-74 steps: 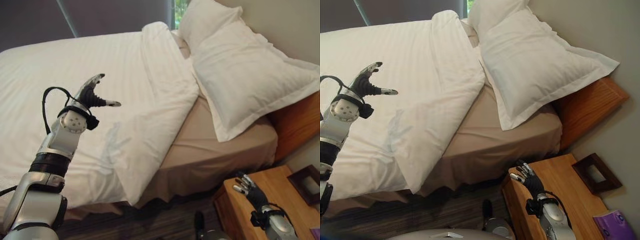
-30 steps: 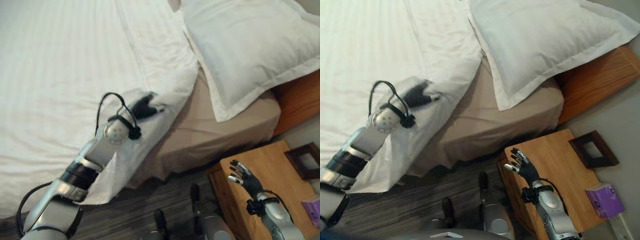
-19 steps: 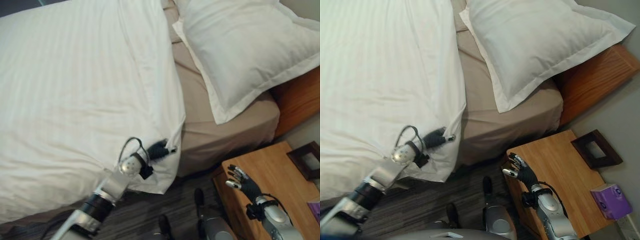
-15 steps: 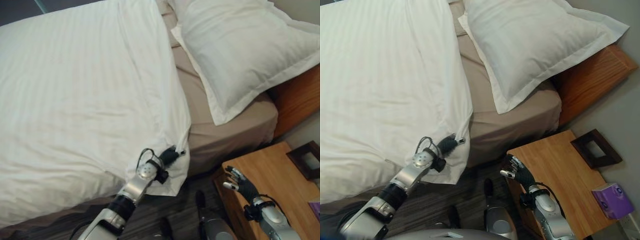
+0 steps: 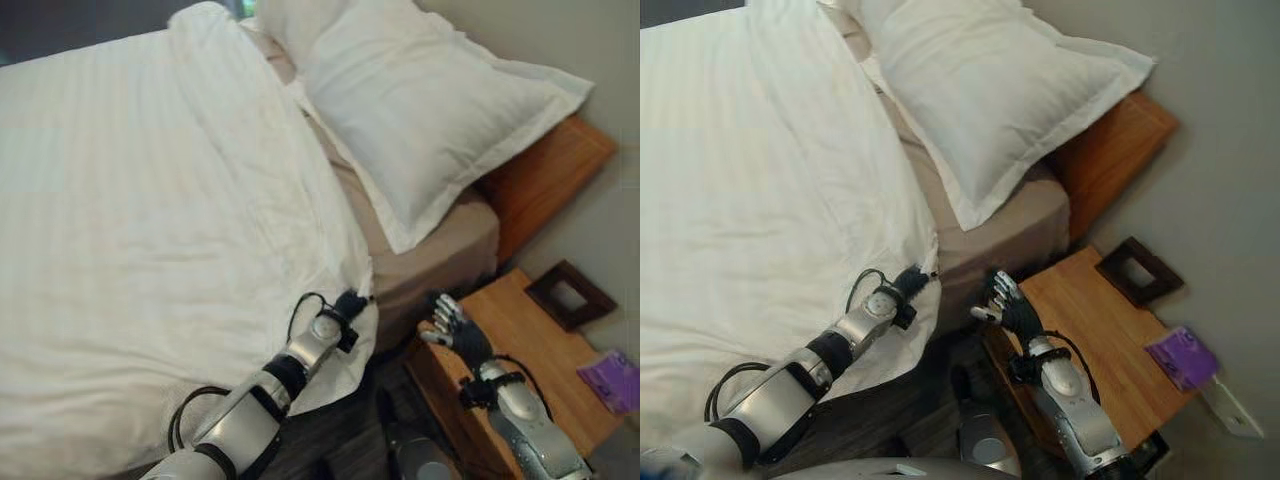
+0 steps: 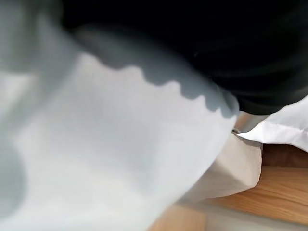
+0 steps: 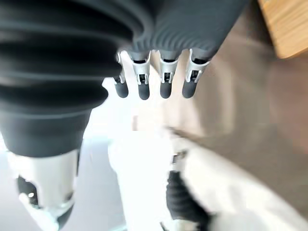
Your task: Making the bed.
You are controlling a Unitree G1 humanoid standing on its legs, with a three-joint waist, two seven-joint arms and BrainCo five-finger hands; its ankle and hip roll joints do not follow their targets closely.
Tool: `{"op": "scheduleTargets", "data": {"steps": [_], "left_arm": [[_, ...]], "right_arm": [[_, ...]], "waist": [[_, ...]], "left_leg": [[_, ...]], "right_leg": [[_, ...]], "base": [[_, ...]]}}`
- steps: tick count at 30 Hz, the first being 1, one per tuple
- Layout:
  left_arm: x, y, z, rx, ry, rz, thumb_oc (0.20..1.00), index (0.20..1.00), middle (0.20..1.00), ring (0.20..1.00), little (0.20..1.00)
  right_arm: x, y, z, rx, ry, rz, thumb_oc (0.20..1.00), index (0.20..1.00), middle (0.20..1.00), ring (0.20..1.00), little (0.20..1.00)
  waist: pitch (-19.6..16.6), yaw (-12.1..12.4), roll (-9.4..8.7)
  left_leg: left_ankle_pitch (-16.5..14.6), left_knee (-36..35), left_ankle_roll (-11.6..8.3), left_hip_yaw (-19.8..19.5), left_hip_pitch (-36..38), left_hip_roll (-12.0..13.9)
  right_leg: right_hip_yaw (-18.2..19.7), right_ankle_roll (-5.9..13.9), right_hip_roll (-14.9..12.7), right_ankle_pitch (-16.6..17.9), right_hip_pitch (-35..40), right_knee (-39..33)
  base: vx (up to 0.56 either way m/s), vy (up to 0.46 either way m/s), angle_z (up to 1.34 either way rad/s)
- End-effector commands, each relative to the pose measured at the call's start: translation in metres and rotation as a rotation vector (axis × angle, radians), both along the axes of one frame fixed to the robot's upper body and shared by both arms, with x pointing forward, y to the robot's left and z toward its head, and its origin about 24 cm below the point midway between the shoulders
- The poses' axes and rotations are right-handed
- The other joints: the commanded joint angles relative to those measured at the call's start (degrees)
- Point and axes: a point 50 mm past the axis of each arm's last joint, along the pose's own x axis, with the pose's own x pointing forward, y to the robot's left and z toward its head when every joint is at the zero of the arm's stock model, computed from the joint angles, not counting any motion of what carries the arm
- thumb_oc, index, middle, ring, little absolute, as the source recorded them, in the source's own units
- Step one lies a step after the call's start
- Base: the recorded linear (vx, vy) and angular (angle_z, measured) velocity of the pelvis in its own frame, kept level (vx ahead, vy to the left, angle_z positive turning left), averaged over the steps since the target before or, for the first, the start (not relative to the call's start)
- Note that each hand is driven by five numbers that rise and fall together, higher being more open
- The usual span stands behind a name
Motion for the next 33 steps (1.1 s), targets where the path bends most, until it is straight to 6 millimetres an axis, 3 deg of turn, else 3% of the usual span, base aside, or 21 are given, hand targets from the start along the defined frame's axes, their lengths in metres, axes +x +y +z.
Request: {"op": "scheduleTargets", "data": {"steps": [1, 3, 7, 8, 16, 20, 23, 24, 25, 26, 27, 28, 30, 31, 33], "left_arm": [[0.003, -0.106, 0.063, -0.261, -0.162, -0.234, 1.0, 1.0, 1.0, 1.0, 1.0], [-0.005, -0.121, 0.068, -0.314, -0.156, -0.288, 1.0, 1.0, 1.0, 1.0, 1.0], [-0.012, -0.129, 0.071, -0.384, -0.15, -0.289, 1.0, 1.0, 1.0, 1.0, 1.0], [-0.017, -0.136, 0.077, -0.494, -0.127, -0.284, 1.0, 1.0, 1.0, 1.0, 1.0], [-0.033, -0.148, 0.089, -0.755, -0.044, -0.303, 1.0, 1.0, 1.0, 1.0, 1.0], [-0.034, -0.139, 0.086, -0.829, -0.01, -0.285, 1.0, 1.0, 1.0, 1.0, 1.0], [-0.037, -0.118, 0.066, -0.893, 0.062, -0.215, 1.0, 1.0, 1.0, 1.0, 1.0], [-0.039, -0.104, 0.055, -0.909, 0.09, -0.168, 1.0, 1.0, 1.0, 1.0, 1.0], [-0.042, -0.086, 0.045, -0.915, 0.094, -0.134, 1.0, 1.0, 1.0, 1.0, 1.0], [-0.052, -0.06, 0.031, -0.935, 0.122, -0.097, 1.0, 1.0, 1.0, 1.0, 1.0], [-0.052, -0.059, 0.031, -0.935, 0.122, -0.097, 1.0, 1.0, 1.0, 1.0, 1.0], [-0.069, -0.027, 0.014, -0.996, 0.18, -0.041, 1.0, 1.0, 1.0, 1.0, 1.0], [-0.089, 0.018, 0.002, -1.042, 0.21, 0.029, 1.0, 1.0, 1.0, 1.0, 1.0], [-0.089, 0.018, 0.002, -1.041, 0.21, 0.029, 1.0, 1.0, 1.0, 1.0, 1.0], [-0.109, 0.056, 0.001, -0.973, 0.191, 0.013, 1.0, 1.0, 1.0, 1.0, 1.0]], "right_arm": [[0.009, -0.002, 0.023, 0.07, -0.101, 0.025, 1.0, 1.0, 1.0, 1.0, 1.0], [0.007, 0.001, 0.026, 0.082, -0.107, 0.054, 1.0, 1.0, 1.0, 1.0, 1.0], [0.006, 0.003, 0.03, 0.109, -0.118, 0.058, 1.0, 1.0, 1.0, 1.0, 1.0], [0.004, 0.004, 0.032, 0.124, -0.126, 0.061, 1.0, 1.0, 1.0, 1.0, 1.0], [0.005, 0.006, 0.039, 0.172, -0.155, 0.057, 1.0, 1.0, 1.0, 1.0, 1.0], [0.007, 0.006, 0.044, 0.181, -0.183, 0.064, 1.0, 1.0, 1.0, 1.0, 1.0], [0.012, 0.007, 0.051, 0.201, -0.217, 0.06, 1.0, 1.0, 1.0, 1.0, 1.0], [0.014, 0.008, 0.055, 0.217, -0.229, 0.063, 0.881, 0.881, 0.881, 0.881, 0.881], [0.016, 0.007, 0.059, 0.236, -0.252, 0.056, 0.576, 0.576, 0.576, 0.576, 0.576], [0.019, 0.004, 0.066, 0.272, -0.283, 0.053, 0.2, 0.2, 0.2, 0.2, 0.2], [0.019, 0.004, 0.066, 0.273, -0.283, 0.053, 0.2, 0.2, 0.2, 0.2, 0.2], [0.021, 0.0, 0.074, 0.326, -0.321, 0.044, 0.2, 0.2, 0.2, 0.2, 0.2], [0.025, -0.002, 0.085, 0.377, -0.371, 0.054, 0.2, 0.2, 0.2, 0.2, 0.2], [0.025, -0.001, 0.085, 0.378, -0.371, 0.055, 0.2, 0.2, 0.2, 0.2, 0.2], [0.028, -0.004, 0.091, 0.383, -0.403, 0.065, 0.2, 0.2, 0.2, 0.2, 0.2]], "waist": [[0.9, -1.8, 2.84], [0.8, -2.3, 2.74], [0.9, -2.3, 2.72], [0.9, -2.3, 2.71], [1.1, -2.0, 2.62], [1.1, -1.4, 2.5], [1.3, -0.2, 2.17], [1.4, 0.6, 1.9], [1.8, 1.8, 1.73], [2.1, 3.9, 1.35], [1.9, 3.9, 1.29], [2.5, 6.3, 0.98], [2.9, 8.7, 0.68], [2.7, 8.7, 0.6], [3.0, 10.7, 0.38]], "left_leg": [[4.5, 0.3, -3.06, -5.5, -3.1, 4.0], [4.6, 0.3, -3.1, -5.3, -3.2, 4.2], [4.7, 0.3, -3.14, -5.4, -3.4, 4.2], [4.7, 0.3, -3.19, -5.5, -3.4, 4.2], [4.8, 0.3, -3.21, -6.2, -3.2, 4.2], [4.8, 0.3, -3.14, -6.5, -2.9, 4.2], [4.7, 0.3, -2.94, -7.1, -2.8, 4.0], [4.8, 0.3, -2.83, -7.6, -2.8, 3.9], [4.7, 0.3, -2.71, -8.1, -2.7, 3.8], [5.0, 0.3, -2.51, -9.0, -3.1, 3.8], [5.1, 0.3, -2.52, -8.9, -3.3, 3.8], [5.2, 0.3, -2.37, -9.9, -3.5, 3.8], [5.6, 0.3, -2.34, -11.0, -4.1, 3.7], [5.8, 0.3, -2.34, -11.0, -4.4, 3.7], [6.0, 0.3, -2.31, -12.0, -5.0, 3.6]], "right_leg": [[-0.3, 3.2, 1.0, -5.3, 5.6, 0.9], [-0.2, 3.25, 1.0, -5.3, 5.4, 0.9], [-0.4, 3.21, 1.0, -5.3, 5.4, 0.9], [-0.4, 3.16, 1.0, -5.4, 5.4, 0.9], [-0.8, 3.08, 1.0, -5.6, 6.0, 0.9], [-1.3, 3.08, 0.8, -5.7, 6.6, 0.9], [-2.0, 3.12, 0.6, -5.7, 7.1, 0.9], [-2.5, 3.13, 0.5, -5.7, 7.2, 0.9], [-3.1, 3.16, 0.4, -5.9, 7.6, 0.9], [-4.0, 3.06, 0.2, -5.9, 7.8, 0.9], [-4.0, 3.03, 0.2, -5.8, 7.5, 0.9], [-5.1, 2.91, 0.1, -6.0, 7.9, 0.9], [-6.3, 2.76, 0.0, -6.0, 8.0, 0.9], [-6.2, 2.73, -0.1, -5.9, 7.7, 0.9], [-7.1, 2.52, 0.0, -5.9, 7.8, 0.9]], "base": [[0.04, -0.027, -0.09], [0.03, -0.029, -0.02], [0.01, -0.022, -0.13], [0.01, -0.019, -0.18], [0.0, -0.007, -0.02], [0.0, 0.0, 0.0], [0.0, 0.0, 0.0], [-0.04, -0.014, 0.04], [-0.07, -0.027, 0.0], [-0.06, -0.024, 0.18], [-0.07, -0.035, 0.28], [-0.06, -0.017, 0.46], [-0.06, -0.013, 0.33], [-0.04, -0.014, 0.42], [-0.02, -0.013, 0.52]]}}
